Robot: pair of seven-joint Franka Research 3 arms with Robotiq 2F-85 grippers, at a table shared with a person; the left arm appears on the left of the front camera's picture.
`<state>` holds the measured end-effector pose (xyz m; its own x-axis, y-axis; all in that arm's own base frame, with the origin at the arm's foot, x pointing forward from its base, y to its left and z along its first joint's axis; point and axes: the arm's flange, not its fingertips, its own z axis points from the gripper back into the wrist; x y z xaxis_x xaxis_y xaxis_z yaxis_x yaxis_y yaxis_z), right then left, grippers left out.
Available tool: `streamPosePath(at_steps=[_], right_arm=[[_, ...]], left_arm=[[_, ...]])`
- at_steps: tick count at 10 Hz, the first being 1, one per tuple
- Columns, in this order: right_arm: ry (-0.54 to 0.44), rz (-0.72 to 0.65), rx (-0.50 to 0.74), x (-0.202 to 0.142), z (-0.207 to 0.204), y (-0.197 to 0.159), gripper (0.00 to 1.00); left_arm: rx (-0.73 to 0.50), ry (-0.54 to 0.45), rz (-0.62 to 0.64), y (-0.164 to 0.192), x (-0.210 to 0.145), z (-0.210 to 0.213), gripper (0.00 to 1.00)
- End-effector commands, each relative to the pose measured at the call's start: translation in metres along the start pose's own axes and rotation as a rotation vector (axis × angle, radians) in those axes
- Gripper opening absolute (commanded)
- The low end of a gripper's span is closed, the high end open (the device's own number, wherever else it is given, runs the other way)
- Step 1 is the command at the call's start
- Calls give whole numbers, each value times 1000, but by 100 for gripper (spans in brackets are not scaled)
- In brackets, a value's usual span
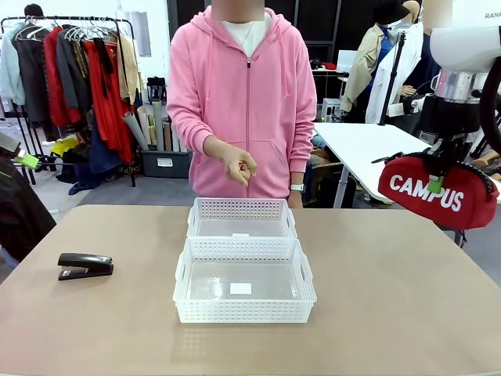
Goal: Distribute items into two baskets.
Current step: Move the picked Pencil pouch towards the Organizing basket indicated by the person, stopping as directed.
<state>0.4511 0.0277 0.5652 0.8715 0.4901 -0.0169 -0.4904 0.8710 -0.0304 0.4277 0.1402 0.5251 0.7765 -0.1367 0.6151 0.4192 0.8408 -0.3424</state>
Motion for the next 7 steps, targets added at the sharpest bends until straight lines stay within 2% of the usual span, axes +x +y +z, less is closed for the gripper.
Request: streamPosePath(at_steps=[1, 5, 7], right_arm=[[-14, 4, -15, 0, 0, 1, 0], [0, 0, 0, 0, 0, 0, 0], [-53, 13, 10, 15, 1, 1, 0]], left_arm=[[-9, -5, -2, 0, 0, 1, 100], [-9, -5, -2, 0, 0, 1, 100], [-9, -5, -2, 0, 0, 1, 100]])
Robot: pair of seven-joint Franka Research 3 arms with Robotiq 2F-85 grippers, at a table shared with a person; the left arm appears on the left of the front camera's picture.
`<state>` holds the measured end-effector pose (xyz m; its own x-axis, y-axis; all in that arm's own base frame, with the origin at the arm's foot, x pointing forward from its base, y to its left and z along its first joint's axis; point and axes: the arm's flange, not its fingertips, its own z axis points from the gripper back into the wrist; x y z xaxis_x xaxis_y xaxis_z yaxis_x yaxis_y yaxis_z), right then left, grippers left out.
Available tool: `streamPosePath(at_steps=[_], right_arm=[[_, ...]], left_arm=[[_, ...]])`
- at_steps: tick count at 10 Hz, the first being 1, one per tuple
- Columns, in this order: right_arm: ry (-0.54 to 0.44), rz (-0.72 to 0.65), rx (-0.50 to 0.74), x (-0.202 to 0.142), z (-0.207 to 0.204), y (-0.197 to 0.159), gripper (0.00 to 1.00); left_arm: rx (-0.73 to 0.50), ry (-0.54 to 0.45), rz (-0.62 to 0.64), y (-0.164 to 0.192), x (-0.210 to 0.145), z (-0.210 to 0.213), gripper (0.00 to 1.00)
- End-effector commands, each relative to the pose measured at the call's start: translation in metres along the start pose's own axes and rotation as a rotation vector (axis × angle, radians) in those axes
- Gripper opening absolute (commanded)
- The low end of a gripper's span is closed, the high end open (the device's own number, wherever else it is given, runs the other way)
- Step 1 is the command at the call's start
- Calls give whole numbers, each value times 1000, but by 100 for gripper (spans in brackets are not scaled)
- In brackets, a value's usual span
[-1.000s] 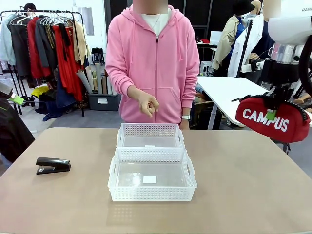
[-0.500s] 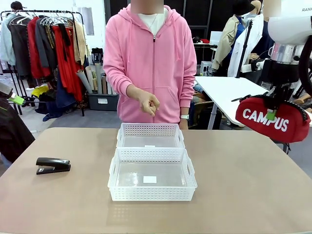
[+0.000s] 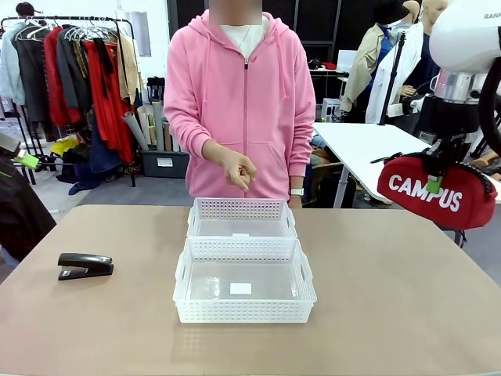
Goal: Distribute items into two baskets.
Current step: Move the picked Pencil pouch towards the Organizing basket indicated by the person, stopping as directed.
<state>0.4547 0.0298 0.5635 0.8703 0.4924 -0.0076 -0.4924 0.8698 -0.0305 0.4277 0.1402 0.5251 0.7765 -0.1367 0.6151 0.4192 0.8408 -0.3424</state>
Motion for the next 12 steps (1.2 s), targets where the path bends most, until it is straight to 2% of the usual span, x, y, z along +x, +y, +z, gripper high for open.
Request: streamPosePath(at_steps=[1, 3, 5, 12], right_arm=[[-59, 32, 19, 21, 4, 7, 0], [-87, 82, 19, 40, 4, 21, 0], [-73, 172, -5, 65, 0, 44, 0], [-136, 350, -41, 124, -25, 79, 0]], left_arm=[[-9, -5, -2, 0, 0, 1, 100], [-9, -5, -2, 0, 0, 1, 100], [-9, -5, -2, 0, 0, 1, 100], [-9, -5, -2, 0, 0, 1, 100]])
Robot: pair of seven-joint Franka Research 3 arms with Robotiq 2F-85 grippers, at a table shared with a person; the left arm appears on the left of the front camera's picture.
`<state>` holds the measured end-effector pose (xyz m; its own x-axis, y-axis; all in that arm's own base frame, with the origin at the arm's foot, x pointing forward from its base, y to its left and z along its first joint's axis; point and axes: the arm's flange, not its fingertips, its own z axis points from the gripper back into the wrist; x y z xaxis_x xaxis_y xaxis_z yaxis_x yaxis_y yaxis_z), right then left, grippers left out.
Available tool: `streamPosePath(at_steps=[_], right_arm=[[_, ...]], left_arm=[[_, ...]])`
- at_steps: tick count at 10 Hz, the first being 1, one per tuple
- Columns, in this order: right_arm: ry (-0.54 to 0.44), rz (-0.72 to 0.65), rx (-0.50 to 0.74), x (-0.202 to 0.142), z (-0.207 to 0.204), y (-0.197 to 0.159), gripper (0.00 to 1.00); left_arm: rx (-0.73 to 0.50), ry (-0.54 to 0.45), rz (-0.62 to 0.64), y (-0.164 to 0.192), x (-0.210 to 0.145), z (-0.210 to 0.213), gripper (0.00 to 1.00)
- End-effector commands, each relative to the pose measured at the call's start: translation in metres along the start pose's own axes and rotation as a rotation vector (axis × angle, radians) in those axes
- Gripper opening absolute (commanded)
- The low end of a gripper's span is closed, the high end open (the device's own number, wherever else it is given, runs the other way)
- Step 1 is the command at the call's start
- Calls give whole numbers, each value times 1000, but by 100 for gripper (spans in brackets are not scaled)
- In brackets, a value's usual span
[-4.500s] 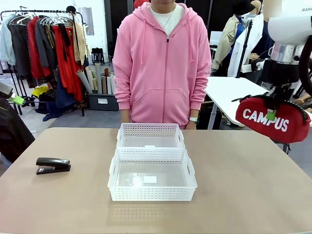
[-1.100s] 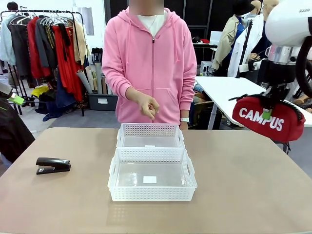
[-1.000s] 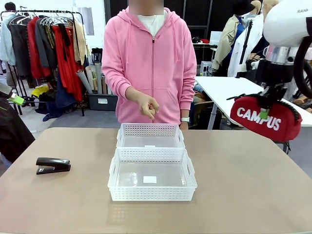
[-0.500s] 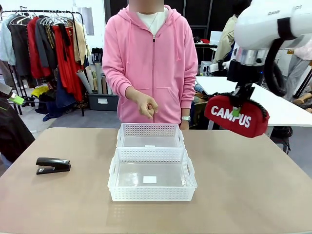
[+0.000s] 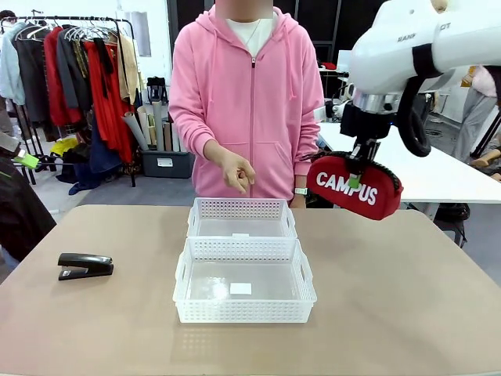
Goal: Distribute items into two baskets.
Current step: Move the picked Pencil pouch towards the Organizing basket indicated by the person, stopping as directed.
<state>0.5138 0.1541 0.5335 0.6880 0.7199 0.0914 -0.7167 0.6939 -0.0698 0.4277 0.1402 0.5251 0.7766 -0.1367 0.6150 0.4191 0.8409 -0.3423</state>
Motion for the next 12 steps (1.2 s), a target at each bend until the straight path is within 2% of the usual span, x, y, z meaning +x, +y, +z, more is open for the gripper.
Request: streamPosePath(at_steps=[1, 5, 9, 12], right_arm=[[-37, 107, -16, 18, -4, -2, 0], [-42, 279, -39, 44, -24, -3, 0], [-20, 319, -12, 67, -46, 0, 0], [-55, 330, -3, 78, -58, 1, 0]], left_arm=[[-9, -5, -2, 0, 0, 1, 100], [-9, -5, -2, 0, 0, 1, 100], [-9, -5, -2, 0, 0, 1, 100], [-9, -5, -2, 0, 0, 1, 100]])
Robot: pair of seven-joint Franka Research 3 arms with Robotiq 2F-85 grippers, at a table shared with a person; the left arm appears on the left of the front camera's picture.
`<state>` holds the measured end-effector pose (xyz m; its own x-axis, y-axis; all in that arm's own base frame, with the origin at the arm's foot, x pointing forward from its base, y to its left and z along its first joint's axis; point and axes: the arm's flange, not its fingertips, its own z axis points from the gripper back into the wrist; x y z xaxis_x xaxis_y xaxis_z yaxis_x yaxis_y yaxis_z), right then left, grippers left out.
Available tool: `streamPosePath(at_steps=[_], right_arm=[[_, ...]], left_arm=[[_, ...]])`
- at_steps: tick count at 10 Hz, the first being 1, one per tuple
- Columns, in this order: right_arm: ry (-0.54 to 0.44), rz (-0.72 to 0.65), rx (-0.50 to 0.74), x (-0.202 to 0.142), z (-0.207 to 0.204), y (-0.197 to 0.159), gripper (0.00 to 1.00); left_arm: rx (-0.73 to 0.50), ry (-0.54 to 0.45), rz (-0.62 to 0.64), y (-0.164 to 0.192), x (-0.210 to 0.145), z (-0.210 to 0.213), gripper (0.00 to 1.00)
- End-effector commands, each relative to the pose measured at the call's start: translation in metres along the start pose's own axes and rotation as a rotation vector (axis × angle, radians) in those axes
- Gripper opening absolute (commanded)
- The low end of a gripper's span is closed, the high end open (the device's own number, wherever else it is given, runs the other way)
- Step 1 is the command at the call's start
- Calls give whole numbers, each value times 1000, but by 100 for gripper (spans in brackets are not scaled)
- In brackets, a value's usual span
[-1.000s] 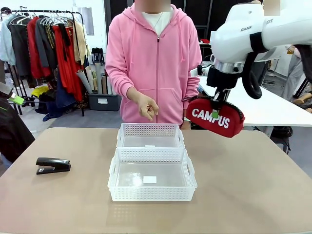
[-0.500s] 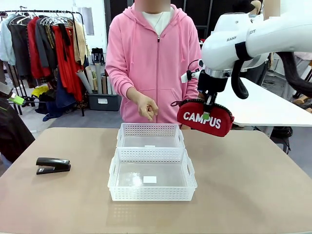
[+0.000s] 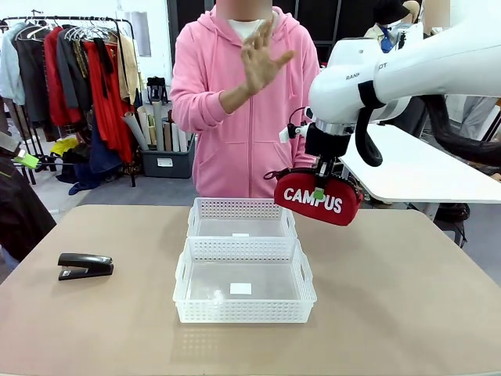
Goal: Distribute items into two baskets.
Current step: Move the picked Pencil pouch towards the Organizing basket indicated by the person, stopping as directed.
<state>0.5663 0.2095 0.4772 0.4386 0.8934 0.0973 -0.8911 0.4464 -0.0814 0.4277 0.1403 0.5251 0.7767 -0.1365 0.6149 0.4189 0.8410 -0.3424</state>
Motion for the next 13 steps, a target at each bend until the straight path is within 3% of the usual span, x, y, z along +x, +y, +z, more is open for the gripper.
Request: streamPosePath(at_steps=[1, 2, 4, 6, 8, 11, 13], right_arm=[[-24, 39, -14, 11, 0, -6, 0], [-4, 56, -16, -4, 2, -7, 0], [112, 0, -89, -115, 44, 13, 0], [128, -68, -45, -191, 60, 34, 0], [70, -46, -10, -185, 53, 25, 0], [56, -42, -3, -189, 53, 19, 0], [97, -60, -9, -191, 49, 28, 0]], left_arm=[[-9, -5, -2, 0, 0, 1, 100], [-9, -5, -2, 0, 0, 1, 100], [-9, -5, -2, 0, 0, 1, 100], [-9, -5, -2, 0, 0, 1, 100], [-9, -5, -2, 0, 0, 1, 100], [-9, -5, -2, 0, 0, 1, 100], [-9, -5, -2, 0, 0, 1, 100]])
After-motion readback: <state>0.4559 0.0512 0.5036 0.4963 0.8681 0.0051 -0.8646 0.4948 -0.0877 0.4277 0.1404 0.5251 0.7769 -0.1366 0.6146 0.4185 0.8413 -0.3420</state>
